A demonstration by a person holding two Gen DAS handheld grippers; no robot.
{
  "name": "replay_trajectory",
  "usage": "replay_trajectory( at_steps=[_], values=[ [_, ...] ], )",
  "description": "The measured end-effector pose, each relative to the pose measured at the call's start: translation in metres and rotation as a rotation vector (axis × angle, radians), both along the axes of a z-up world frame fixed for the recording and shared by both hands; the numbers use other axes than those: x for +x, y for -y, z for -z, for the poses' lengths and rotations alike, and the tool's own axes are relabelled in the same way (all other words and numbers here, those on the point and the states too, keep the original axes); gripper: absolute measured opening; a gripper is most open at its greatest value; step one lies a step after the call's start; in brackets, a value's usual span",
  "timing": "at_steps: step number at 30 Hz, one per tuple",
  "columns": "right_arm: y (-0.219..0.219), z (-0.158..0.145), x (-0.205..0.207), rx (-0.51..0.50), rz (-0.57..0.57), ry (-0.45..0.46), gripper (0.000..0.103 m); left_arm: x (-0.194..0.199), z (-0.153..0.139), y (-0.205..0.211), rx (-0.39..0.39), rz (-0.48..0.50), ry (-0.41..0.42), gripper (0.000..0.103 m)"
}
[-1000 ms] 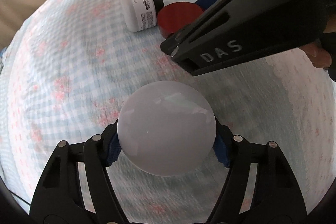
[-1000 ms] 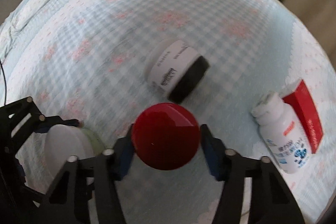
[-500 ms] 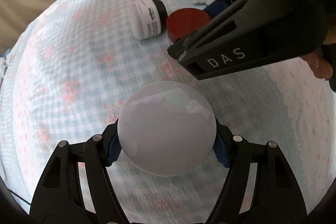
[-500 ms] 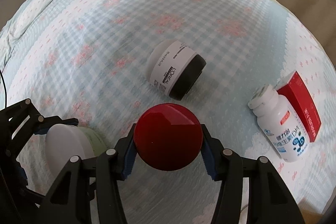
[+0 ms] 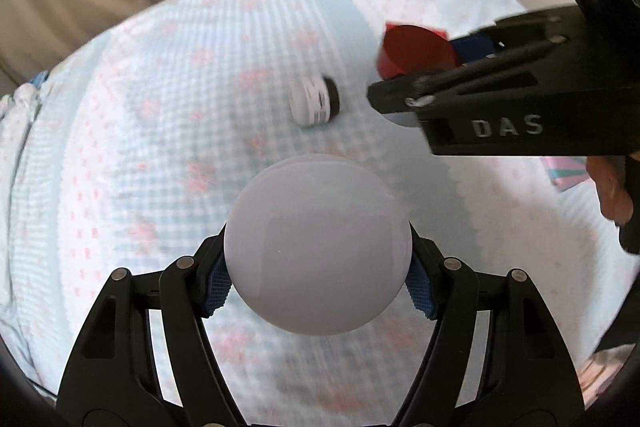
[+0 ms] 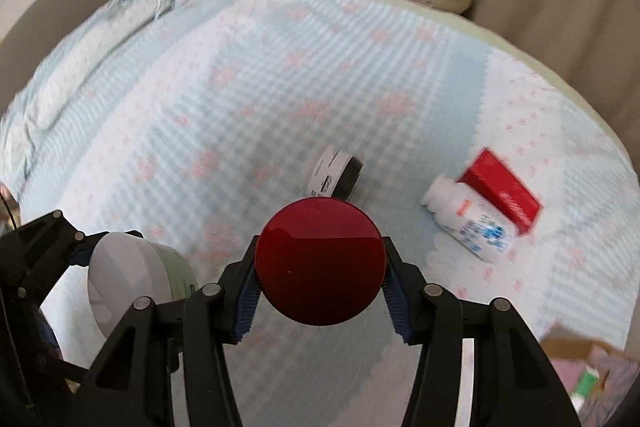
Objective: Organize rigid objects
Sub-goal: 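Carry the white lid with the left tool while the right tool carries the red lid to the box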
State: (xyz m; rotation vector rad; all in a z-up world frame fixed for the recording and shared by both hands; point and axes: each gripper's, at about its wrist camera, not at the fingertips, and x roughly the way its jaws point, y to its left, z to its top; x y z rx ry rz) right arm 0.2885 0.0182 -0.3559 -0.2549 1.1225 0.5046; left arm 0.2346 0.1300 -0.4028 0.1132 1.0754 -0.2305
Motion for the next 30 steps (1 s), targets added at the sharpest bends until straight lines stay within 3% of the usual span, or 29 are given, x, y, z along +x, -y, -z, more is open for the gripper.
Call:
replay_trajectory(
  at_steps=[9, 17, 22, 30],
  values=[
    [0.039, -0.104, -0.047, 0.062, 0.170, -0.023, 0.050, -0.033, -0.097, 0.008, -0.040, 0.002, 0.052, 0.068],
    [0.109, -0.162, -0.087, 0.077, 0.292, 0.019, 0.050, -0.056, -0.166, 0.058, -0.056, 0.048, 0.099, 0.068],
    [0.175, -0.183, -0.107, 0.078, 0.337, 0.039, 0.050, -0.054, -0.188, 0.117, -0.096, 0.088, 0.077, 0.068],
    [0.304, -0.183, -0.122, 0.057, 0.398, 0.013, 0.050, -0.055, -0.186, 0.238, -0.106, 0.162, 0.026, 0.068]
  ],
)
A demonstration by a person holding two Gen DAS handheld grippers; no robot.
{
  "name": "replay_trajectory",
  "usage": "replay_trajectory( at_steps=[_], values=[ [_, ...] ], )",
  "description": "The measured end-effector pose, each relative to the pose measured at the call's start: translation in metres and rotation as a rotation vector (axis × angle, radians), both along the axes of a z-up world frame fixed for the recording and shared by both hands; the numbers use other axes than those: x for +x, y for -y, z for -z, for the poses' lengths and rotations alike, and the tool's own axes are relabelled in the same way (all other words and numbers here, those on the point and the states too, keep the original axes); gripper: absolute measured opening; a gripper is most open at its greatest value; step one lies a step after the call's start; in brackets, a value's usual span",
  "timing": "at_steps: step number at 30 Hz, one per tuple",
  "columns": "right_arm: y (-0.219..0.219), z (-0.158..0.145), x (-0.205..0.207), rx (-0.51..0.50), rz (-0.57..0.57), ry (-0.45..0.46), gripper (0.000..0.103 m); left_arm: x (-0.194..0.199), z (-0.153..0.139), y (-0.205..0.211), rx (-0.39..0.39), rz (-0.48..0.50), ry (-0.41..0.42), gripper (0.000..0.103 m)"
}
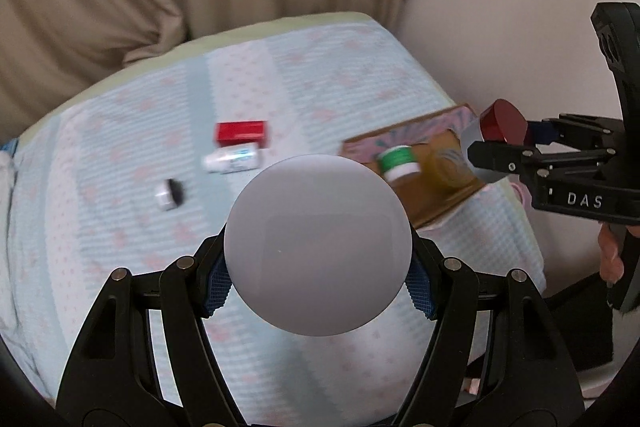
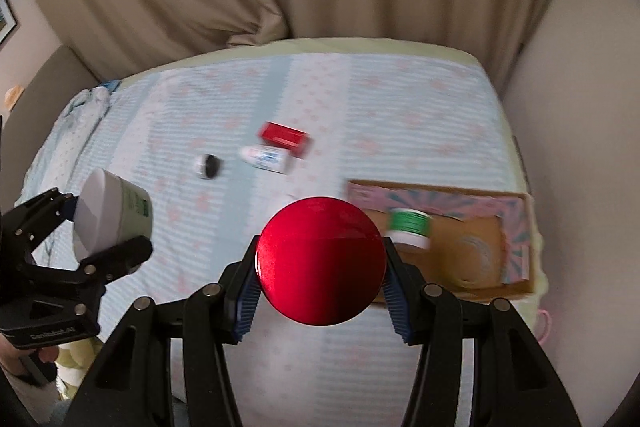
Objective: Organize rigid objects
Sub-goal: 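Carry the white lid with the left tool while the right tool carries the red lid to the box, then release the white lid with the left tool while the right tool drops the red lid into the tape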
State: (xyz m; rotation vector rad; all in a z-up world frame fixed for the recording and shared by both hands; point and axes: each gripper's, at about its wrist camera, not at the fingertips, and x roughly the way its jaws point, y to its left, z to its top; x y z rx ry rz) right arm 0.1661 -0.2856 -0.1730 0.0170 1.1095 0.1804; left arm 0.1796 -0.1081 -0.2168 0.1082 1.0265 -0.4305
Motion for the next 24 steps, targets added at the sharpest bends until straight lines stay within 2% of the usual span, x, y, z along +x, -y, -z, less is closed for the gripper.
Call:
replay_trajectory(
  at_steps=[7, 13, 20, 24],
  values=[
    [0.097, 0.023, 0.010, -0.031, 0.037, -0.036, 0.050, 0.019, 0.033, 0.092, 0.007, 0.011, -0.063, 0.068],
    [0.159, 0.064, 0.035, -0.032, 0.063, -0.087, 0.050, 0.043, 0.073, 0.149, 0.037, 0.020, -0.131, 0.068],
    [0.198, 0.122, 0.064, 0.002, 0.105, -0.165, 0.050, 0.069, 0.134, 0.203, 0.100, 0.059, -0.234, 0.068],
    [0.204, 0.151, 0.074, 0.015, 0.092, -0.204, 0.050, 0.081, 0.175, 0.214, 0.138, 0.064, -0.300, 0.068]
  ],
)
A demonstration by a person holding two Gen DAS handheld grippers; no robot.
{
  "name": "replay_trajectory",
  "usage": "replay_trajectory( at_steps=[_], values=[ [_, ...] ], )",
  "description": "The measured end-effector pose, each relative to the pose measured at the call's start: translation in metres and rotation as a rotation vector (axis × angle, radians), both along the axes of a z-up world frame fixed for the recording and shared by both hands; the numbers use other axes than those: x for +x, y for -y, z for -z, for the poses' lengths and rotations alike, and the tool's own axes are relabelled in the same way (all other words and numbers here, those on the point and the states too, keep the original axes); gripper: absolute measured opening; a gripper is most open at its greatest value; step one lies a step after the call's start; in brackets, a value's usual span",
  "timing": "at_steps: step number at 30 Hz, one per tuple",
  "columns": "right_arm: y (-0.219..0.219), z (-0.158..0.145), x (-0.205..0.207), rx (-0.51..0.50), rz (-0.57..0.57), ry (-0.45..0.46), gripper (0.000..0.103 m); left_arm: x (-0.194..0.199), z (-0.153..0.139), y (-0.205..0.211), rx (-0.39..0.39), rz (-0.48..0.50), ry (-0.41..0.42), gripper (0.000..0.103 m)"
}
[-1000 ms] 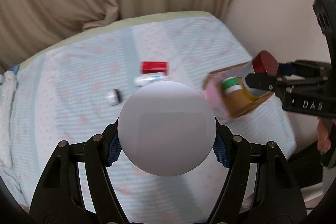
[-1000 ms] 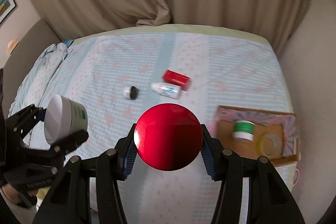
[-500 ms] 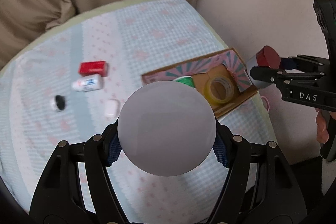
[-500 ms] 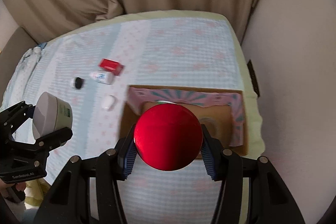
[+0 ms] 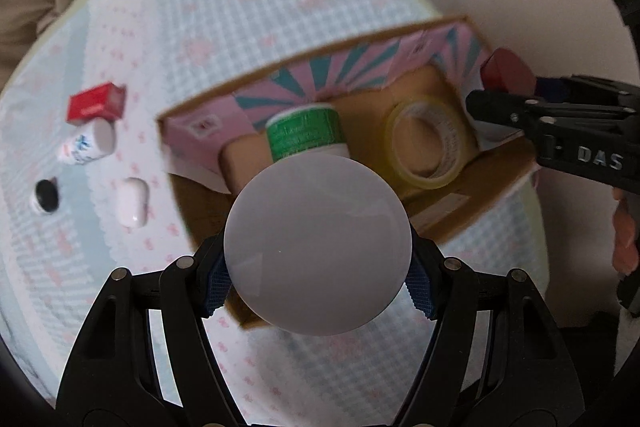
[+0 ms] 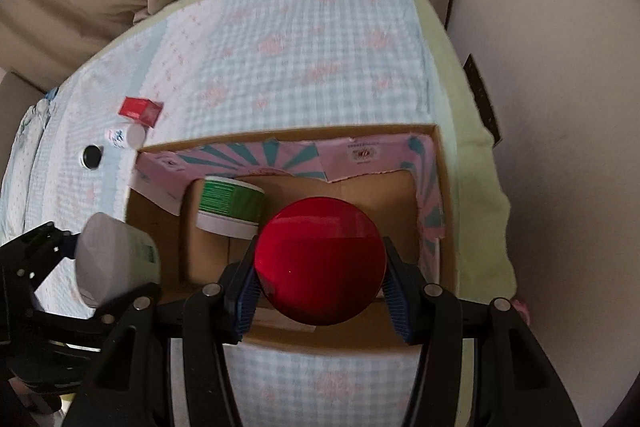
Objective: Organize rigid objects
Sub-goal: 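Release the white lid with the left tool while the right tool drops the red lid into the tape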
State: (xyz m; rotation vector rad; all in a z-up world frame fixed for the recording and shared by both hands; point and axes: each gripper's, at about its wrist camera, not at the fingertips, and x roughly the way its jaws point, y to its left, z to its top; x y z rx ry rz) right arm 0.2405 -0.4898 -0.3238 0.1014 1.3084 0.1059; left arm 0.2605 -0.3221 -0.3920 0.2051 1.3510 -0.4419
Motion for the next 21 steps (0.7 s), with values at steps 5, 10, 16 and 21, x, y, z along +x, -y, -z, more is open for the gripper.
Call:
replay_trajectory(
  at_steps=[5, 10, 16, 21],
  values=[
    [-0.004, 0.038, 0.007, 0.002, -0.039, -0.051, 0.050, 0.011, 0.041, 0.005, 0.037, 0.000, -0.074, 0.068],
    [-0.006, 0.065, 0.007, -0.001, -0.045, -0.089, 0.050, 0.014, 0.062, 0.007, 0.054, 0.008, -0.110, 0.068],
    [0.001, 0.073, 0.007, 0.021, -0.014, -0.102, 0.050, 0.012, 0.058, 0.012, 0.062, 0.037, -0.094, 0.069],
    [0.006, 0.062, 0.011, 0.077, 0.023, -0.071, 0.103, 0.008, 0.032, 0.009, 0.005, 0.022, -0.040, 0.103]
  ],
)
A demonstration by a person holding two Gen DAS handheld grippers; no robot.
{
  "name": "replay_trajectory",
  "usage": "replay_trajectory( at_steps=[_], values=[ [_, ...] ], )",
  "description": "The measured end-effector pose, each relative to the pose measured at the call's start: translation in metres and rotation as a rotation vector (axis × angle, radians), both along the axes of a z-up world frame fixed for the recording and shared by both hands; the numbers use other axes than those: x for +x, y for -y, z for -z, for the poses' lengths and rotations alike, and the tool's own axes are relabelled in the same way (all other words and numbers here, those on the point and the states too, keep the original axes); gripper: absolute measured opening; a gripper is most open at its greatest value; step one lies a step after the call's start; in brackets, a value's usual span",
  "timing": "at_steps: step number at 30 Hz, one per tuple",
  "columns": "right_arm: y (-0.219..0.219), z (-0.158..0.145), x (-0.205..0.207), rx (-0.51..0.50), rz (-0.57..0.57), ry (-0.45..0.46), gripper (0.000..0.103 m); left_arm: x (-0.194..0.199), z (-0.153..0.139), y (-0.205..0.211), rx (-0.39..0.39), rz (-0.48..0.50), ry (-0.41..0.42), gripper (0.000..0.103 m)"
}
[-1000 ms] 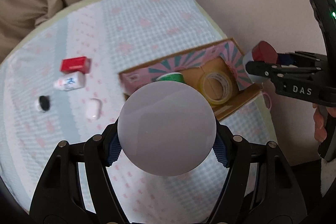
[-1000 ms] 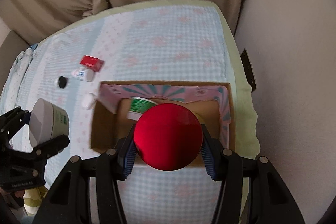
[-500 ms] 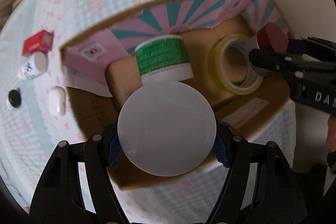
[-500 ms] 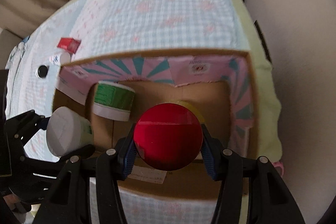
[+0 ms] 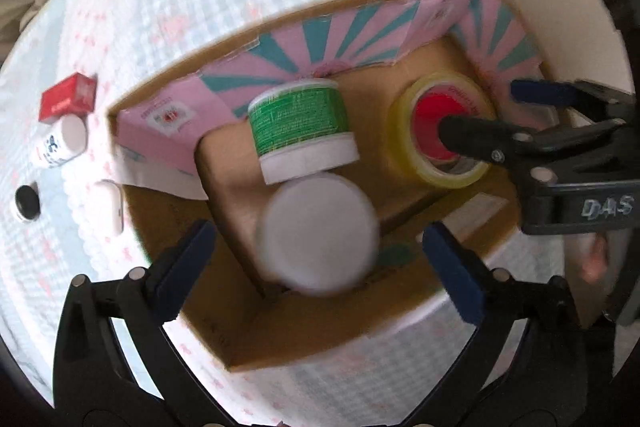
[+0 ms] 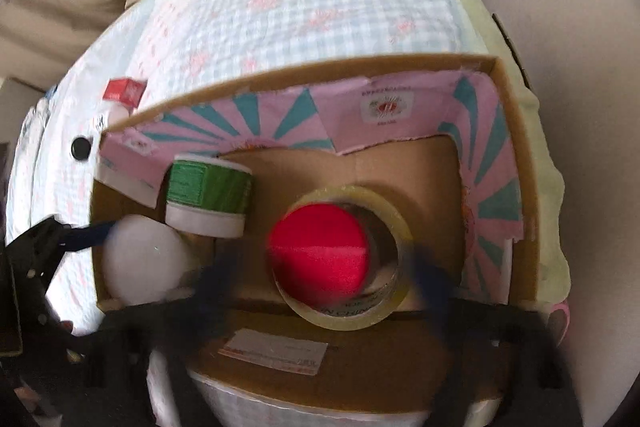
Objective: Organize rigid objects
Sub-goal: 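Release the white lid with the left tool while the right tool drops the red lid into the tape, then withdraw both tools from the pink box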
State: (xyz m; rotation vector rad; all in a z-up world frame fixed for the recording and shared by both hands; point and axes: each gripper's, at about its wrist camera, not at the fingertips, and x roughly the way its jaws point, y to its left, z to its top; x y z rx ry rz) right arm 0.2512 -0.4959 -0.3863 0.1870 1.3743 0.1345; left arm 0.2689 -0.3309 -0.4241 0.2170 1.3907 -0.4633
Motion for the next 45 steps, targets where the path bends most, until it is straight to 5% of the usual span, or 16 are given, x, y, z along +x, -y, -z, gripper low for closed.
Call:
replay_trajectory(
  at_steps=[16, 23, 36, 45],
  values=[
    [0.005, -0.048, -0.014, 0.007, 0.105, -0.003, 0.103, -0.020, -0.022, -0.039, -0.036, -0.092, 0.058, 0.103],
    [-0.013, -0.093, -0.024, -0.021, 0.089, 0.077, 0.103, -0.030, -0.088, -0.070, -0.079, -0.137, 0.129, 0.103],
    [-0.105, -0.182, -0.071, -0.082, 0.011, 0.264, 0.103, -0.083, -0.168, -0.182, -0.105, -0.265, 0.276, 0.103],
    [-0.198, -0.205, -0.112, -0.074, -0.035, 0.290, 0.103, -0.104, -0.197, -0.277, -0.091, -0.280, 0.354, 0.103]
  ],
)
